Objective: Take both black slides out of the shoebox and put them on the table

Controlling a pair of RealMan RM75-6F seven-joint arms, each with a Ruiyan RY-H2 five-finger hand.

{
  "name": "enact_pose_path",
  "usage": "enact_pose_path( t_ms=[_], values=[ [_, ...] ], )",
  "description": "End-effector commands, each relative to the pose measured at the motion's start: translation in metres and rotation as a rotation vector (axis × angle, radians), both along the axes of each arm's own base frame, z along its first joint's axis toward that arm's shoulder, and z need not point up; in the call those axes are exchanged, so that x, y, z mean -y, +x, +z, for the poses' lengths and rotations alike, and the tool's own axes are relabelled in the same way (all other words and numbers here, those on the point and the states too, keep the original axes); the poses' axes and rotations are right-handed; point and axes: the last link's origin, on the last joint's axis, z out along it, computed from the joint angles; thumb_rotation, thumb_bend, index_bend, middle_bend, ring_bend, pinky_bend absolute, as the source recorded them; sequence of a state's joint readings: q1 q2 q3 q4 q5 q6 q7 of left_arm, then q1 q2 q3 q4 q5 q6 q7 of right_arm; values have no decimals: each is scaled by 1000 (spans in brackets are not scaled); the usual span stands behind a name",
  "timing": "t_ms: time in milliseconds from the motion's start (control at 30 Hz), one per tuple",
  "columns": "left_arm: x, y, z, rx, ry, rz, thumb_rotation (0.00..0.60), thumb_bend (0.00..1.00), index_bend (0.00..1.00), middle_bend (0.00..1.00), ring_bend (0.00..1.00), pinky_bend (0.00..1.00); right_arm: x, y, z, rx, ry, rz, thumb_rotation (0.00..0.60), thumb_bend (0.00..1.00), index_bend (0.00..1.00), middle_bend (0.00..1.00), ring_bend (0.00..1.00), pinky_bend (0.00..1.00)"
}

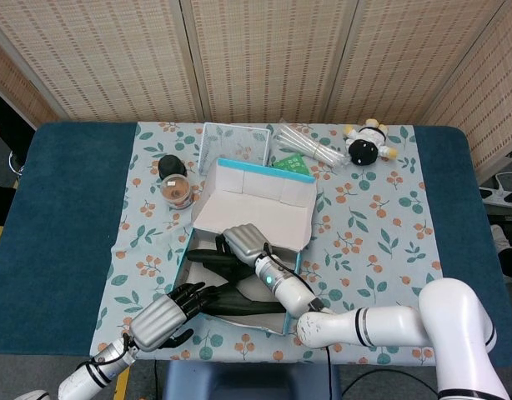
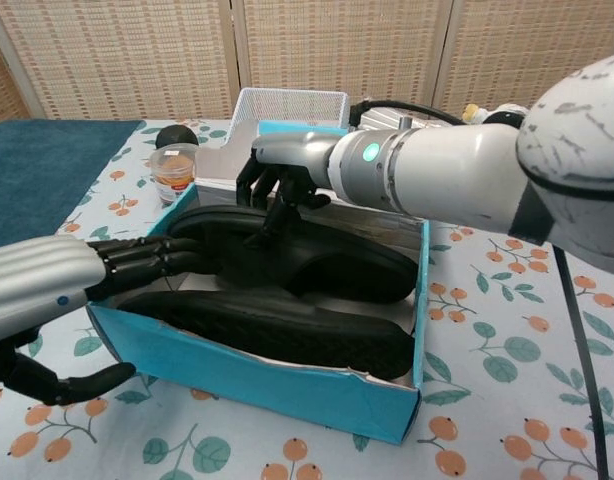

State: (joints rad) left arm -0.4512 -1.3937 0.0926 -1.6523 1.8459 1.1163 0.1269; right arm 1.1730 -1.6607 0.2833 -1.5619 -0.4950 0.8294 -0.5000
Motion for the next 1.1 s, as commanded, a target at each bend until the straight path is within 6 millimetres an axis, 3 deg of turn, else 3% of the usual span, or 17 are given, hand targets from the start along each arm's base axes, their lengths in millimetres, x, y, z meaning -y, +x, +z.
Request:
enact_pose_path(
  t_ms=[33, 167, 467, 700, 1100],
  values=[
    [2, 1, -8, -22, -16, -10, 600, 434, 0, 0, 0, 155, 0, 1, 2, 26, 23, -23, 600, 337, 911, 835, 706, 923],
    [2, 2, -21, -48, -27, -23, 600, 435, 0, 35, 14, 163, -1, 2, 5, 62, 71, -57, 600, 338, 911, 836, 706, 923],
    [-4, 1, -37, -77, -81, 11, 600, 437, 78, 266, 214, 263, -3, 5, 16, 164, 169, -92, 600, 349, 918, 847, 706, 920],
    [-9, -2, -39, -93, -79, 29, 600, 435, 88, 272, 225, 278, 0, 5, 32, 239, 157, -60, 600, 349, 918, 847, 706, 920],
    [-15, -5, -36, -98, -62, 47, 600, 434, 77, 262, 220, 277, 17, -11, 82, 383, 24, -49, 600, 350, 918, 847, 706, 916]
  ],
)
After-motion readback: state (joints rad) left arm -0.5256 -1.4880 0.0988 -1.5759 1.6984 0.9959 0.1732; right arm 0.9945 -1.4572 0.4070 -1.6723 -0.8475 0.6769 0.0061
